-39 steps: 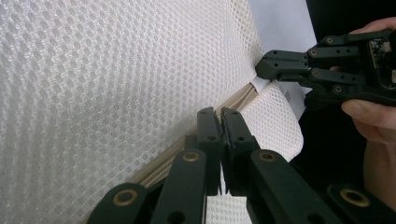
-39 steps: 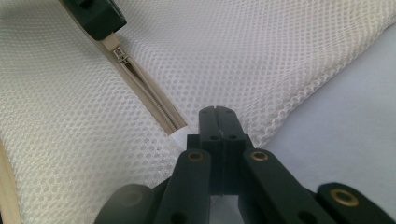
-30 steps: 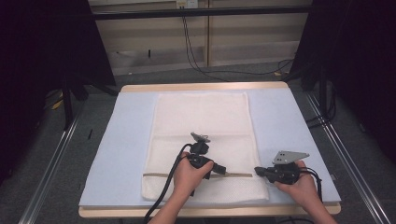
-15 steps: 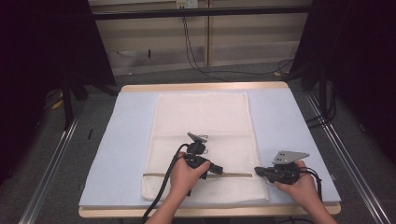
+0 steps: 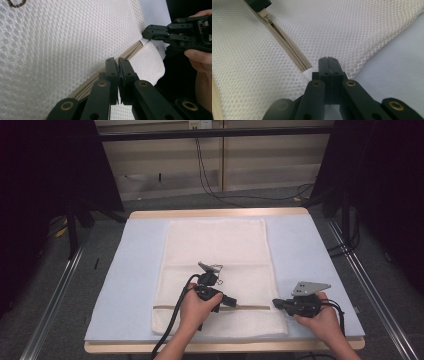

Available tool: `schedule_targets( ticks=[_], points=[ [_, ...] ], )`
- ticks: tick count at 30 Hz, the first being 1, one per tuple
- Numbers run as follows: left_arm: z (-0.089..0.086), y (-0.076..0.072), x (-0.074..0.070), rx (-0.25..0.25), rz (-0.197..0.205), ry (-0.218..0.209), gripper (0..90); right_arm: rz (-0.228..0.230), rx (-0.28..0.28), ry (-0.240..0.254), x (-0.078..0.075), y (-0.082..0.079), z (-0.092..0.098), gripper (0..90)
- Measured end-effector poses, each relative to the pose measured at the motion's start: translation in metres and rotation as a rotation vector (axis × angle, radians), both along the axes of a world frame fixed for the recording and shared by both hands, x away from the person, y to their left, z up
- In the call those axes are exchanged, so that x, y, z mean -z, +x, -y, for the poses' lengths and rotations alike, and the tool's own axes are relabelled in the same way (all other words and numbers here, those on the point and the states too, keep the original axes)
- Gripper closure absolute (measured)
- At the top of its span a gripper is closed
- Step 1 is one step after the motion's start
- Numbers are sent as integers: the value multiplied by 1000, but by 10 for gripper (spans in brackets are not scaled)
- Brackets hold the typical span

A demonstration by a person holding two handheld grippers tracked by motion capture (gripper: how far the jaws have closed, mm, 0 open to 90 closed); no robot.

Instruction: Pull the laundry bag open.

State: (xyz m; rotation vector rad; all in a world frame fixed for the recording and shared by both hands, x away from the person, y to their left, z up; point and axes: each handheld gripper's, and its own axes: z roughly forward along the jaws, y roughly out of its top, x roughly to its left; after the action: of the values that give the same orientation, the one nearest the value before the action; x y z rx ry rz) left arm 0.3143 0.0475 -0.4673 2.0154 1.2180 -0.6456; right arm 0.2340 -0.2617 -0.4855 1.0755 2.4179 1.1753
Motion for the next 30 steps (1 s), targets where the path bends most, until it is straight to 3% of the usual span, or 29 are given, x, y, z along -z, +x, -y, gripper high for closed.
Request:
schedule_targets(
  ticks=[8,22,27,30],
  points=[
    [-3,1,-1,-3,-8,-9,875,0,0,1,0,0,0,900],
    [-6,1,-1,-2,11,13,874,0,0,1,0,0,0,900],
    [-12,1,-2,-16,-5,0,874,0,0,1,0,0,0,900],
    [-12,0,-3,-19,15,16,874,0,-2,2,0,0,0,900]
  ],
)
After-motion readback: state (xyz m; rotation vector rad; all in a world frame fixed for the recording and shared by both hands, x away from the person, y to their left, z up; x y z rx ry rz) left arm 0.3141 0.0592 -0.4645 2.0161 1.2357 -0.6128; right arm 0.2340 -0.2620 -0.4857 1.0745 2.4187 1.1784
